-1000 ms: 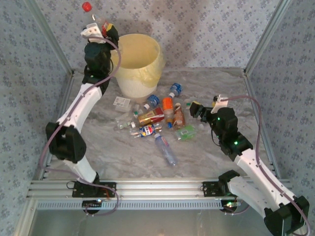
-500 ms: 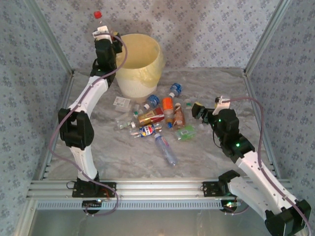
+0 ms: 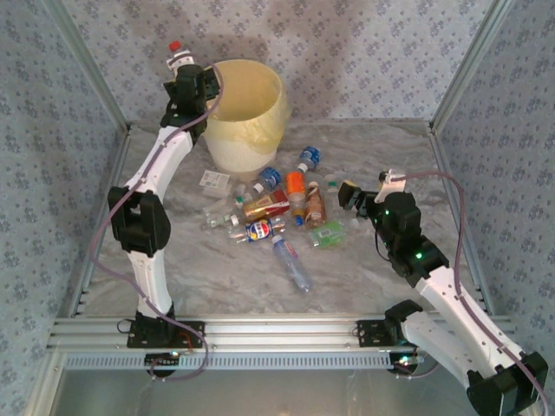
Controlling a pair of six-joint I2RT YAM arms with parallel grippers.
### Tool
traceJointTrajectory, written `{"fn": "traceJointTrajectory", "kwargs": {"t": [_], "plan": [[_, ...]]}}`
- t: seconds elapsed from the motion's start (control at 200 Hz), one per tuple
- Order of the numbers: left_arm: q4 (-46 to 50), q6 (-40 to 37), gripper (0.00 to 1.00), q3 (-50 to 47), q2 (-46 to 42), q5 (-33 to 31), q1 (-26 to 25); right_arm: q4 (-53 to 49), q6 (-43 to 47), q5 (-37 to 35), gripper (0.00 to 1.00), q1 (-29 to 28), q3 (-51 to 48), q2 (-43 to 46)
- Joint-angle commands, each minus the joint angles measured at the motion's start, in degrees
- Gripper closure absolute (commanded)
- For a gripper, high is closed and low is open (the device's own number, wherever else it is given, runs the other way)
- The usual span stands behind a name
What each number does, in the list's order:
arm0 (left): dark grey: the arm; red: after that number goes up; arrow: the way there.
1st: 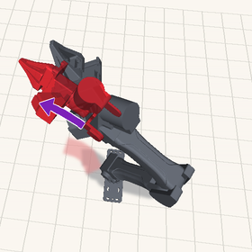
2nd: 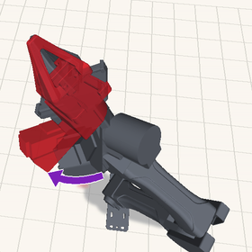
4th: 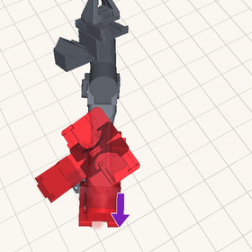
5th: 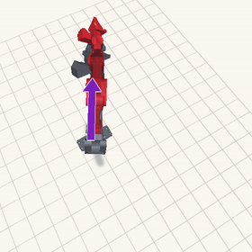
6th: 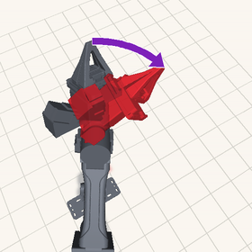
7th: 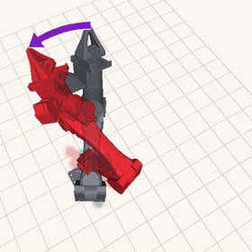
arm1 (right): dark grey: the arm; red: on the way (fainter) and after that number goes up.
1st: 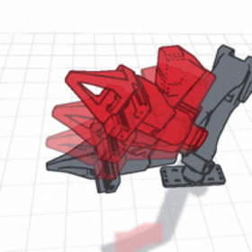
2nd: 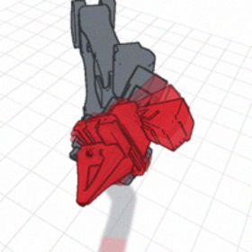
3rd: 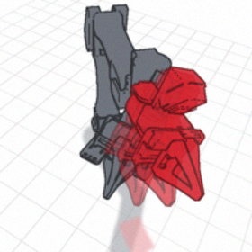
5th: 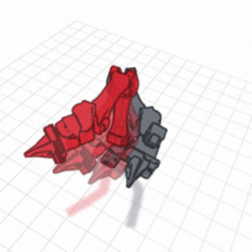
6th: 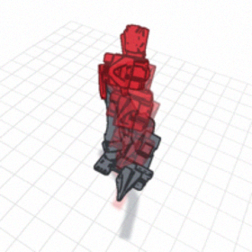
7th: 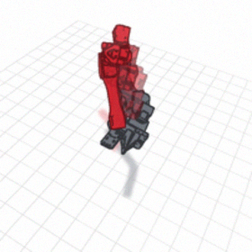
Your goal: Put the plastic bottles in the bin
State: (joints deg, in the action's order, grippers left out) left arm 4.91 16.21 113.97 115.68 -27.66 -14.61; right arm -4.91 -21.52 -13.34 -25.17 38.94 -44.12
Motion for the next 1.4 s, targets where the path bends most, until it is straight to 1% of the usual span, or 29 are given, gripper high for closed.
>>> {"fn": "traceJointTrajectory", "kwargs": {"t": [0.0,0.085,0.16,0.195,0.325,0.485,0.62,0.69,0.879,0.989,1.044,1.109,1.179,1.284,1.394], "plan": [[7.8,2.6,0.11,6.0,1.0,-1.5,0.3,-1.1,0.9,-1.4,0.0,-0.4,0.2,0.7],[12.4,3.7,0.09,9.6,1.6,-1.1,0.3,-1.7,0.8,-1.5,0.0,-0.4,0.0,0.9],[14.6,4.1,0.06,10.9,1.2,0.1,0.2,-2.3,0.5,-1.6,0.0,-0.4,-0.2,1.2],[15.0,4.2,0.02,10.9,0.9,0.9,0.2,-2.7,0.4,-1.7,0.0,-0.4,-0.4,1.4],[16.3,4.9,0.02,10.6,-1.0,4.0,0.2,-3.7,-0.1,-2.2,0.0,-0.4,-1.0,2.1],[17.6,6.2,0.02,8.1,-4.9,8.0,-0.1,-8.3,-1.1,-1.3,0.0,-0.4,-1.0,1.9],[12.9,7.2,0.02,-1.8,-12.7,10.5,-1.2,-11.7,-1.4,-1.1,0.0,-0.4,-1.4,1.6],[10.6,8.9,0.02,-9.3,-17.4,11.3,-1.6,-13.0,-1.7,-0.7,0.0,-0.4,-1.6,1.4],[8.9,17.8,0.02,-27.0,-31.0,11.5,-3.3,-16.0,-1.9,3.0,0.0,-0.6,-2.5,0.3],[9.3,20.9,0.02,-37.0,-38.8,12.2,-4.3,-17.0,-1.4,6.2,0.0,-1.7,-2.5,-1.0],[10.6,22.4,0.02,-41.1,-41.9,12.3,-4.3,-16.7,-0.9,7.6,0.0,-3.4,-2.8,-1.6],[13.3,23.0,0.02,-44.8,-45.1,12.2,-4.2,-16.5,-0.5,7.5,0.0,-6.1,-2.9,-2.6],[16.4,23.1,0.02,-48.2,-48.0,12.4,-4.2,-16.7,-0.5,6.4,0.0,-9.6,-2.7,-4.0],[17.0,22.6,0.02,-54.9,-52.4,13.5,-4.3,-17.8,-1.0,4.5,0.0,-15.0,-2.2,-6.2],[20.3,24.9,0.02,-60.2,-55.2,15.6,-4.3,-19.7,-2.2,2.7,0.0,-20.8,-2.5,-7.4]]}}
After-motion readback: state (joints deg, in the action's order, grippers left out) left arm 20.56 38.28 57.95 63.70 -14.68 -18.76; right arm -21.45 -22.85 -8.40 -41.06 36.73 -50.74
